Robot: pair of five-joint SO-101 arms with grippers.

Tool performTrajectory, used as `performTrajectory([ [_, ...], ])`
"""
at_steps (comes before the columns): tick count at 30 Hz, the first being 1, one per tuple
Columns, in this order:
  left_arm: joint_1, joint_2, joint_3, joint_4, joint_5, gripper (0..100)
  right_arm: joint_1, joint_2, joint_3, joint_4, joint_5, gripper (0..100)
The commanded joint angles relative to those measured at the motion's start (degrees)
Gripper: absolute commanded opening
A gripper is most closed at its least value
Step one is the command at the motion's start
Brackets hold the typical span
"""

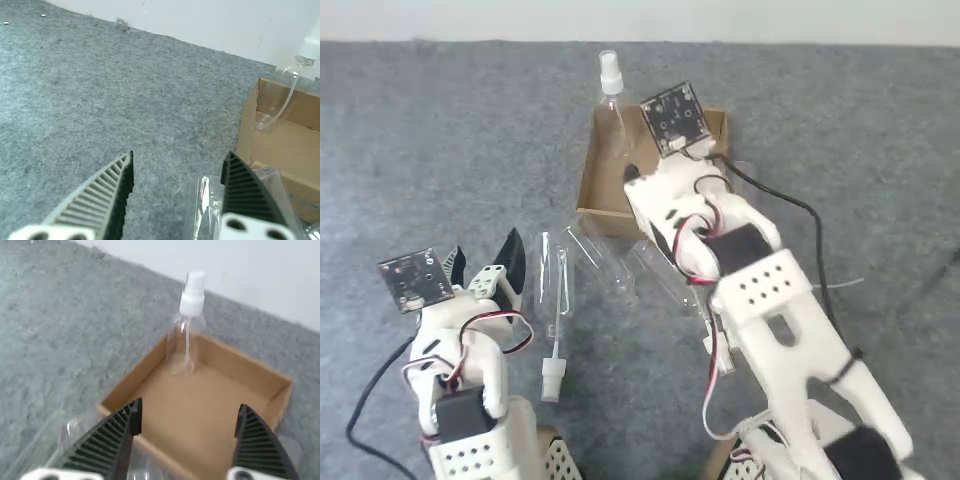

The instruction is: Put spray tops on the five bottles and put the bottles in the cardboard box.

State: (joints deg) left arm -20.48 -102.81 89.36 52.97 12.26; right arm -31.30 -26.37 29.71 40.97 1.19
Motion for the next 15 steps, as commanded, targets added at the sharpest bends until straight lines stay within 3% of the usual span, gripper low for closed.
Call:
performTrajectory([
  [1, -0.35, 0.62, -0.31, -0.70, 0.44, 27, -0.40, -5.32, -0.62, 9.45, 1.32, 25.7],
  [8, -0.35, 0.62, -0.31, -0.62, 0.44, 27, -0.48, -6.20, -0.53, 23.25, 1.41, 25.9],
  [15, -0.35, 0.62, -0.31, -0.62, 0.44, 27, -2.86, -5.76, 3.25, 26.68, 1.41, 25.7],
])
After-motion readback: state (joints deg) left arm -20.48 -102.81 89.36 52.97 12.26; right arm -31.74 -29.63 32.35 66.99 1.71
